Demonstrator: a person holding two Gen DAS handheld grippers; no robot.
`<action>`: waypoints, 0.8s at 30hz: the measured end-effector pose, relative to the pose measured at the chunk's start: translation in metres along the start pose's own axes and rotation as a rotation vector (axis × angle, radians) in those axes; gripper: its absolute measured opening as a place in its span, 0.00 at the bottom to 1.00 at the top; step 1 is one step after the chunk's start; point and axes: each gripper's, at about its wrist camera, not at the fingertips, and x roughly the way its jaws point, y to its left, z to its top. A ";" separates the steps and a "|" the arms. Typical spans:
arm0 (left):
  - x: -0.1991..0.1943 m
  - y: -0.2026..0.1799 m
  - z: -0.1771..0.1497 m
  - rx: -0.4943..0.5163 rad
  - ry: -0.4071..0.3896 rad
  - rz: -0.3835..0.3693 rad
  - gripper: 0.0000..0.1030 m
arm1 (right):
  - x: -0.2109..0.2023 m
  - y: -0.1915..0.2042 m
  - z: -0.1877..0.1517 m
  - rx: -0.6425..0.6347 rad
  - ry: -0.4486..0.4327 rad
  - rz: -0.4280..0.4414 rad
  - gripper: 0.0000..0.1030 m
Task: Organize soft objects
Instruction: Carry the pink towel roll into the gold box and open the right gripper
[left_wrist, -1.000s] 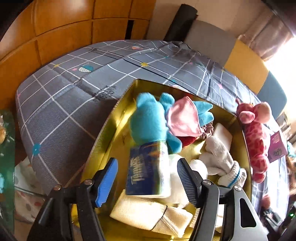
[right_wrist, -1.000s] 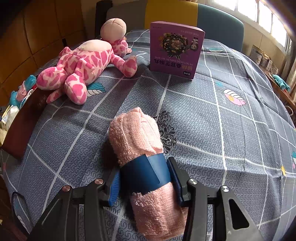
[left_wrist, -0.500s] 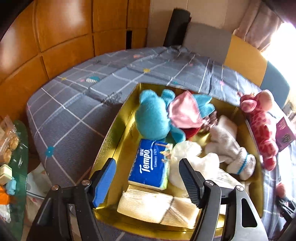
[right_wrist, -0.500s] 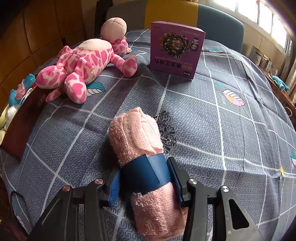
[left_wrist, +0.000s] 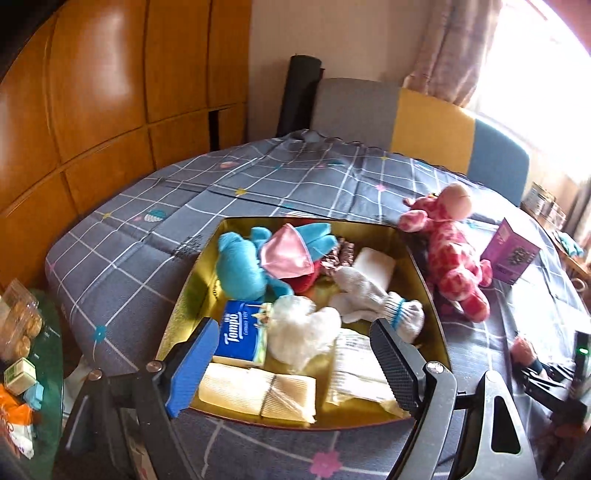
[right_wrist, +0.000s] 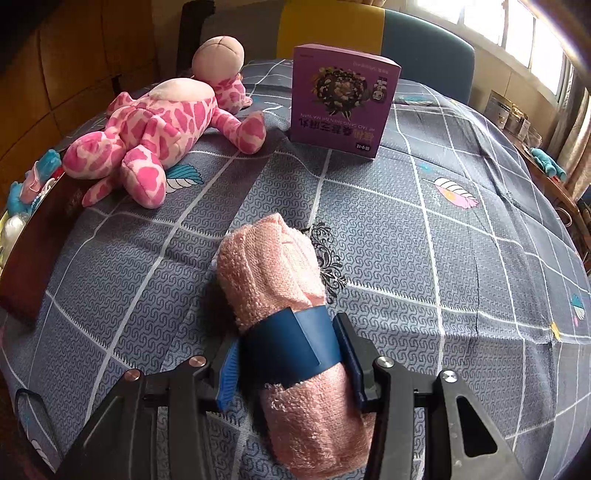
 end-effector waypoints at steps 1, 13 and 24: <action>-0.003 -0.003 -0.001 0.006 -0.001 -0.005 0.82 | 0.000 0.000 0.000 0.002 -0.002 -0.004 0.46; -0.016 -0.020 -0.007 0.040 -0.009 -0.035 0.83 | -0.005 0.006 -0.007 -0.005 -0.061 -0.086 0.46; -0.007 -0.009 -0.016 0.022 0.023 0.002 0.83 | -0.005 0.012 -0.008 -0.013 -0.066 -0.145 0.45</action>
